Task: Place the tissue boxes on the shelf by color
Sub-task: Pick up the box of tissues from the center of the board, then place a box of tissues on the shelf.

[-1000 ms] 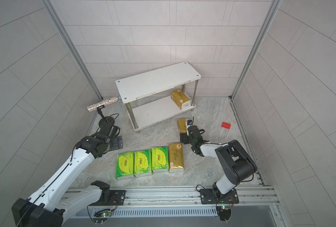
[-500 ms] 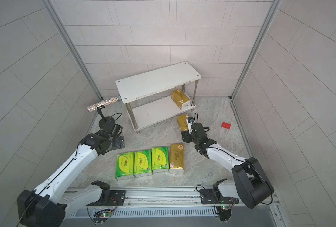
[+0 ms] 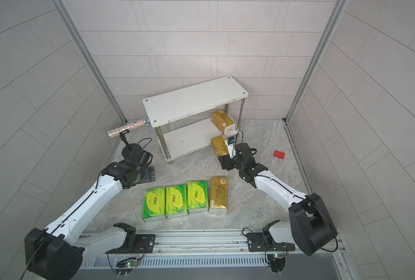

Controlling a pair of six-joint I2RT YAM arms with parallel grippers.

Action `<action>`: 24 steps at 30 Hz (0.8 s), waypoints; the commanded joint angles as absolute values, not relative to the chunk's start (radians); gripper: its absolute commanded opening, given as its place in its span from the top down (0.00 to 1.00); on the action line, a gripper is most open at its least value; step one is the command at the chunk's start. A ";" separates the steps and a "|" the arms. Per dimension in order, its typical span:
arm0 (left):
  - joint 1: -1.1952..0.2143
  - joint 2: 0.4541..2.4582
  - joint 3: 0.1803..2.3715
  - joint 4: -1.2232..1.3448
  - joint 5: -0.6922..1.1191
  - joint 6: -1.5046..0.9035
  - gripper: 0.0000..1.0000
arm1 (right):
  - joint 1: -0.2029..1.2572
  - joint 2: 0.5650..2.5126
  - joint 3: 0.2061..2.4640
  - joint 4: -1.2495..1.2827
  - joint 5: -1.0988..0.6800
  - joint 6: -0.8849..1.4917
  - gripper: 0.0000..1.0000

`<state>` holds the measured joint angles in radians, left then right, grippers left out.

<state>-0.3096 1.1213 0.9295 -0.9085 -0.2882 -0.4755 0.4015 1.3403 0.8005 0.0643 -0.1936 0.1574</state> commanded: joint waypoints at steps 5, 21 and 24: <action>-0.304 1.108 0.954 -0.923 -0.305 -0.485 0.00 | 0.436 1.472 0.929 0.130 -0.235 0.161 0.15; -0.304 1.117 0.955 -0.937 -0.311 -0.489 0.00 | 0.442 1.787 1.221 0.131 -0.227 0.141 0.14; -0.304 1.118 0.956 -0.938 -0.313 -0.492 0.00 | 0.443 1.824 1.265 0.121 -0.190 0.154 0.14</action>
<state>-0.3096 1.1210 0.9298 -0.9142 -0.2932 -0.4812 0.4397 1.8103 1.2144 0.1043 -0.2234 0.1539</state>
